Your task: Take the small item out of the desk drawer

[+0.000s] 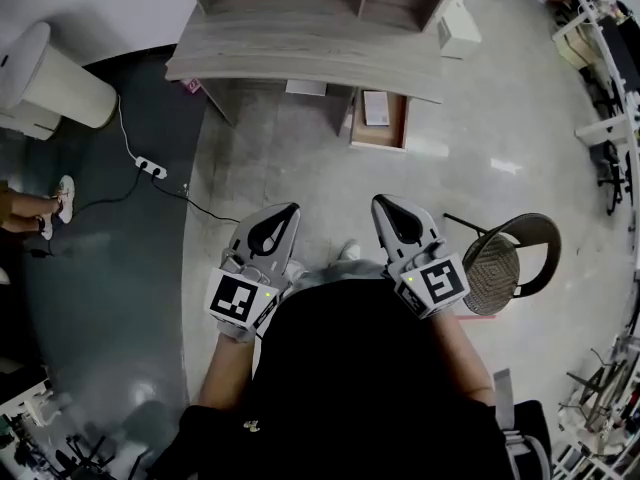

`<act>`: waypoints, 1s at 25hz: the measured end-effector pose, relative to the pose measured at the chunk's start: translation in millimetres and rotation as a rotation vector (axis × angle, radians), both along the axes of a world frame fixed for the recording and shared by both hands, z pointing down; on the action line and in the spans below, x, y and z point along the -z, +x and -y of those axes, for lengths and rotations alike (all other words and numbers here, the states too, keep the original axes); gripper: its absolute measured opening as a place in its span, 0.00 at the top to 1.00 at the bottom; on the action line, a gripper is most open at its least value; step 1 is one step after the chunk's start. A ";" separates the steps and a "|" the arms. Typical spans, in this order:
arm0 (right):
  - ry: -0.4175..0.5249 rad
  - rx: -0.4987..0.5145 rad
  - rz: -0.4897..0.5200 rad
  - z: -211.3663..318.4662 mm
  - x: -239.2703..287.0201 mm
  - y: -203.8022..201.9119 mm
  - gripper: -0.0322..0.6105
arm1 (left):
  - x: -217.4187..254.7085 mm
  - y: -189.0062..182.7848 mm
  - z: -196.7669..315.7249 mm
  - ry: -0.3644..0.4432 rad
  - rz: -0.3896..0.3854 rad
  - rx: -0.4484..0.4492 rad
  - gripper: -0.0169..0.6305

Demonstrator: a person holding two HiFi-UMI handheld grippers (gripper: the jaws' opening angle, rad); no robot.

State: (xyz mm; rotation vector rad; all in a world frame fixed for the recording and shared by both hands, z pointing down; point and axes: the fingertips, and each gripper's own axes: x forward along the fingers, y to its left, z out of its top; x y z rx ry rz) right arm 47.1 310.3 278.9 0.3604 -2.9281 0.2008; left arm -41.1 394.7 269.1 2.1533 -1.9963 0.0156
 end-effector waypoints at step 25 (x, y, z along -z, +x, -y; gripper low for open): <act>-0.125 -0.264 0.017 175.5 -24.8 49.1 0.96 | -46.4 23.7 180.1 -0.186 -0.013 -0.162 0.96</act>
